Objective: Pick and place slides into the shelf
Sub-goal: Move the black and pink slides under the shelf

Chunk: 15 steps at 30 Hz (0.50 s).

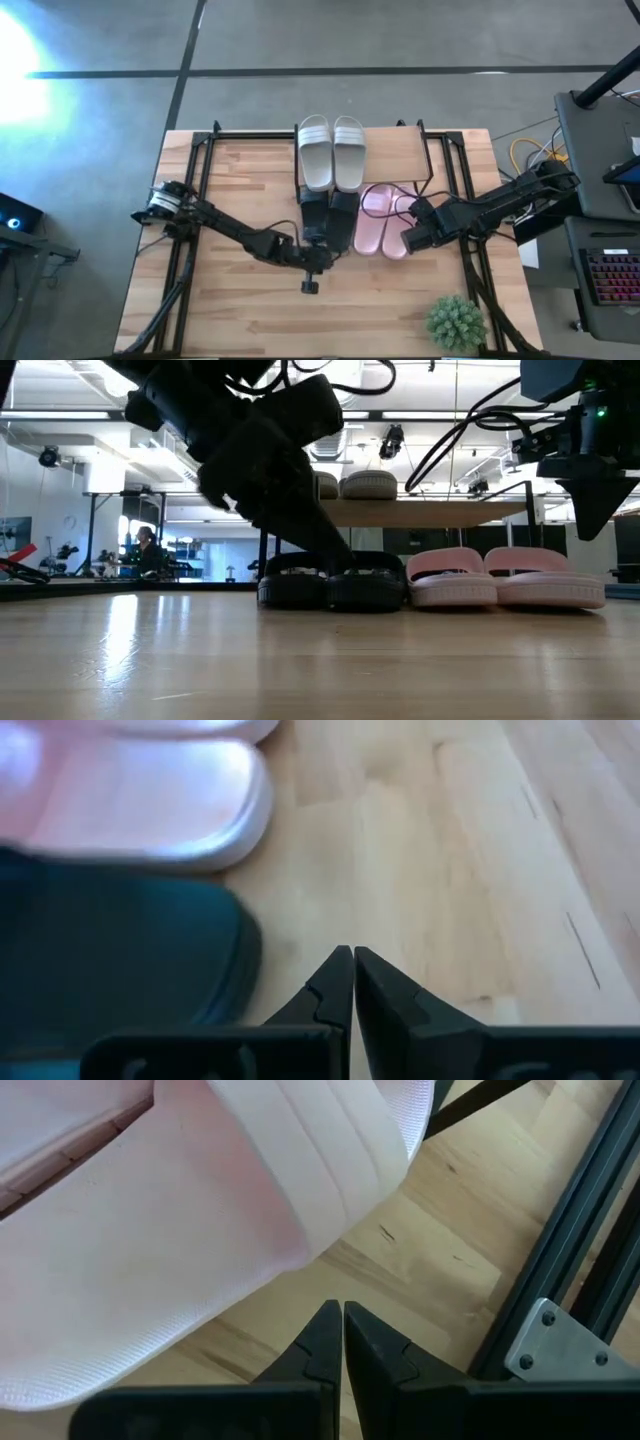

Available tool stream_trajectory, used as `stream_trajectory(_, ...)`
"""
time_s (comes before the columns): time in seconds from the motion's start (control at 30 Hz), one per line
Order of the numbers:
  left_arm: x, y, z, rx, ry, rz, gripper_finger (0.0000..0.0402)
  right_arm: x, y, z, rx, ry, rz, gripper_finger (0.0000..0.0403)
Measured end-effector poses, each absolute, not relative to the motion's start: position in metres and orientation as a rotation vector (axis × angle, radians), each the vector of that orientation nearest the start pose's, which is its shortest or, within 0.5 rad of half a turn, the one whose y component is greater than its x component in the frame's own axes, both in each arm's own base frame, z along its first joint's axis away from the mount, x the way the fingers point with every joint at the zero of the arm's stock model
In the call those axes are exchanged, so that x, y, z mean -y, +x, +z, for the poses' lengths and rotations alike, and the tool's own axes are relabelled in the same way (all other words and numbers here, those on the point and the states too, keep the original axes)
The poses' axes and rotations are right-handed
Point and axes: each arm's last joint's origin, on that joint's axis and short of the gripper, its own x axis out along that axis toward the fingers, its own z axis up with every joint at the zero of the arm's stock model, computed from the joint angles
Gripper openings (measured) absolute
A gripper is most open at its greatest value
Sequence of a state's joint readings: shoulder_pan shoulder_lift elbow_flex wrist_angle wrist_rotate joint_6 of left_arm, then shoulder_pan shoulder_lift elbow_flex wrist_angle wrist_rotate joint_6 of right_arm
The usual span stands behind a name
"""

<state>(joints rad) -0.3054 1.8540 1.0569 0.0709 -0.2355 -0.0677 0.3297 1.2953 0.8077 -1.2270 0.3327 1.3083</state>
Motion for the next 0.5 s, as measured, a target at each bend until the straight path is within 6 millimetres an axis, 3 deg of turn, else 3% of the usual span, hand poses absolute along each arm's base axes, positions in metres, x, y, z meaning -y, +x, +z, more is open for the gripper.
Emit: stream_trajectory(0.5,0.078,0.396,0.140,-0.673,0.182,-0.014,0.0000,-0.061,0.167,0.208,-1.264,0.443,-0.939,0.0008)
